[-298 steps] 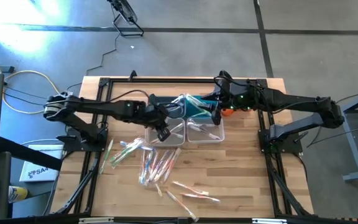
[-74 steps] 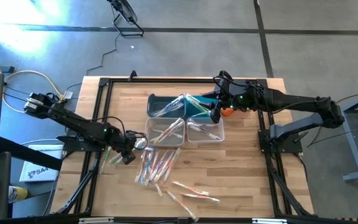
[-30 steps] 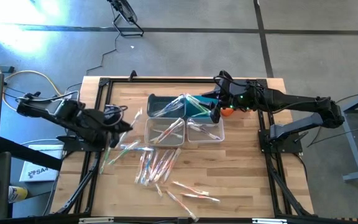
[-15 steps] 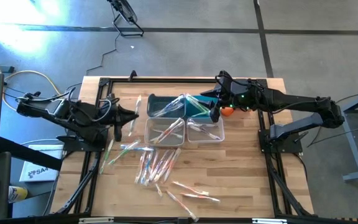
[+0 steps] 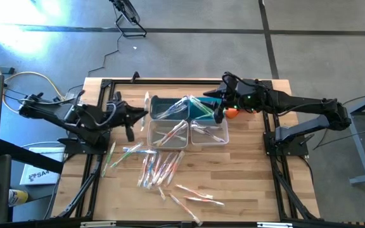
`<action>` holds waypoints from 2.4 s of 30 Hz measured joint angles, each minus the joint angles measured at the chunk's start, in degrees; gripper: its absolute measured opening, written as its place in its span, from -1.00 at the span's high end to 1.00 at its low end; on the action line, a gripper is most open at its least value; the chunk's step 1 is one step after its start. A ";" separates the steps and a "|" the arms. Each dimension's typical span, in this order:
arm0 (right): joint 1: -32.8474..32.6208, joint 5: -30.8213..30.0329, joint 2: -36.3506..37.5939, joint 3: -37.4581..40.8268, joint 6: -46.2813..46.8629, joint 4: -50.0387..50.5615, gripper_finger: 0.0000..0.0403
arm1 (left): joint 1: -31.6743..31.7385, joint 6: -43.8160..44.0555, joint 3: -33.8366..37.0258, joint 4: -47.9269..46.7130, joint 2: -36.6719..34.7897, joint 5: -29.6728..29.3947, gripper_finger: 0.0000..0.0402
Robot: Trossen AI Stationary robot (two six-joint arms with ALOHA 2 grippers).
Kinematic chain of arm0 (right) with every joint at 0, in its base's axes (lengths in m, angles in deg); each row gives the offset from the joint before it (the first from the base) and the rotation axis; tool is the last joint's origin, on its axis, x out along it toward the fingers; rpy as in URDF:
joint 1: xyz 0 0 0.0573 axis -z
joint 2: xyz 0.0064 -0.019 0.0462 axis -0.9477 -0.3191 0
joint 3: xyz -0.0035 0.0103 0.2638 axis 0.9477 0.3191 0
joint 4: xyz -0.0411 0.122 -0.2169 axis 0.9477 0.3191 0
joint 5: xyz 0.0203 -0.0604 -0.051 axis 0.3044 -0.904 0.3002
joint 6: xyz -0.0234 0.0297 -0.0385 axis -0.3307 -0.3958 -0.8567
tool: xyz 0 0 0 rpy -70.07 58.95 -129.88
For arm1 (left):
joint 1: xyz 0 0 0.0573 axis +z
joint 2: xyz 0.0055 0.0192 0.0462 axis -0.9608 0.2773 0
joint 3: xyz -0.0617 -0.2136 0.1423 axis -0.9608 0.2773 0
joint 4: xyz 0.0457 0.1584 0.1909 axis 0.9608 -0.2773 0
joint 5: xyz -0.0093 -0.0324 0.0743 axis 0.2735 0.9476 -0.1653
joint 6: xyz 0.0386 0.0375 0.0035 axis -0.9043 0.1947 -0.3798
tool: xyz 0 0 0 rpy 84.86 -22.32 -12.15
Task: Pick & Place Toothbrushes
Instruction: Put the green toothbrush into the blue bin
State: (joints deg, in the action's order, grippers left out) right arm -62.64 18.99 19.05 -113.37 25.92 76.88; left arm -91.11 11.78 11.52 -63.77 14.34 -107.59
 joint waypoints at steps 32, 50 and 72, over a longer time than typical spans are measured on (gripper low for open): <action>-2.05 3.15 -7.52 0.00 1.51 -18.64 0.14 | 28.64 1.16 0.02 21.11 16.56 42.95 0.89; -2.03 8.71 -17.31 0.00 1.55 -38.29 0.14 | 28.83 0.61 0.02 23.32 17.00 47.42 0.89; -2.01 10.28 -19.10 0.07 1.95 -41.75 0.42 | 28.83 0.97 0.04 24.58 19.54 48.71 0.89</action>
State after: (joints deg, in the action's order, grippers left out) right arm -64.65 29.26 -0.05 -113.30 27.87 35.12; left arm -62.28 12.75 11.57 -39.20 33.87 -58.88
